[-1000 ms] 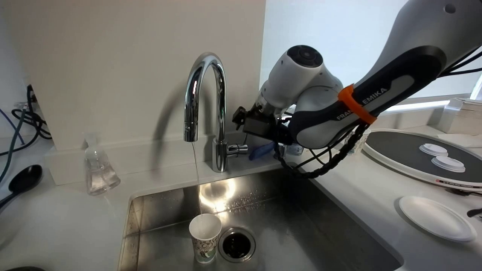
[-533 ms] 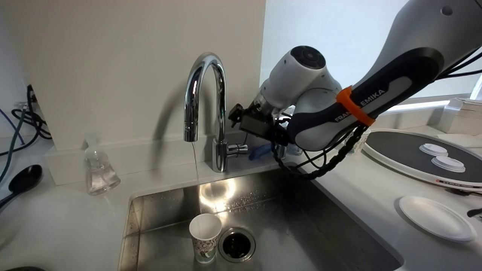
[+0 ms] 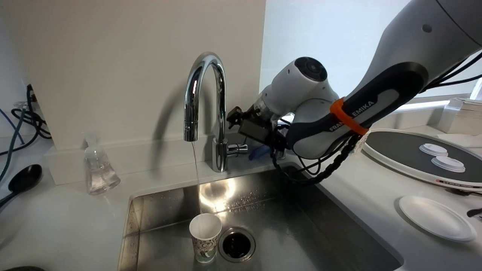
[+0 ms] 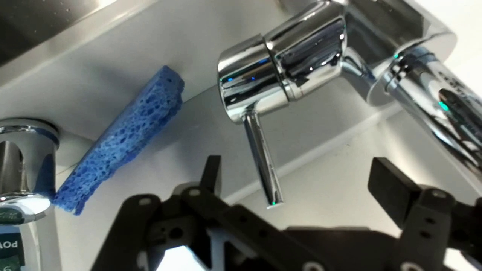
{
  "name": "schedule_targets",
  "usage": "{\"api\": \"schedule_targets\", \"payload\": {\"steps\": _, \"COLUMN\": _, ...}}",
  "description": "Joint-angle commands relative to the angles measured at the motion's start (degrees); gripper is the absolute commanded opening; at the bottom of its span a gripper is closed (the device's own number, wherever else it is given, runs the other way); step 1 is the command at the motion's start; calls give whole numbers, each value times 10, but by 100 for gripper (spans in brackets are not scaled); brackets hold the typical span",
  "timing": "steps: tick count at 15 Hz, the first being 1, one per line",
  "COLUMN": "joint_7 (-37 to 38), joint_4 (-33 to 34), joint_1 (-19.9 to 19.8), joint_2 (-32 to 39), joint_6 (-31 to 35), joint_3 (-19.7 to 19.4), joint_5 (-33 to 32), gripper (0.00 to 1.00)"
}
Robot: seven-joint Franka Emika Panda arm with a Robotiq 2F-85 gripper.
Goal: Move the cup to the left then open the faucet.
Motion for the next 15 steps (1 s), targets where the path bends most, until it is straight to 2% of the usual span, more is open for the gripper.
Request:
{"api": "schedule_targets", "payload": {"steps": 1, "joint_7": 13, "joint_4": 9, "joint_1": -1, "joint_2": 18, "joint_6": 35, "joint_3": -5, "joint_5": 10, "gripper": 100}}
{"api": "schedule_targets", "payload": {"steps": 8, "joint_7": 14, "joint_4": 15, "joint_1": -1, "joint_2": 24, "joint_6": 67, "joint_3": -7, "joint_5": 27, "gripper": 100}}
{"api": "schedule_targets", "payload": {"steps": 15, "joint_7": 16, "joint_4": 12, "joint_1": -14, "joint_2": 19, "joint_6": 77, "joint_3": 17, "joint_5": 52, "gripper": 100}}
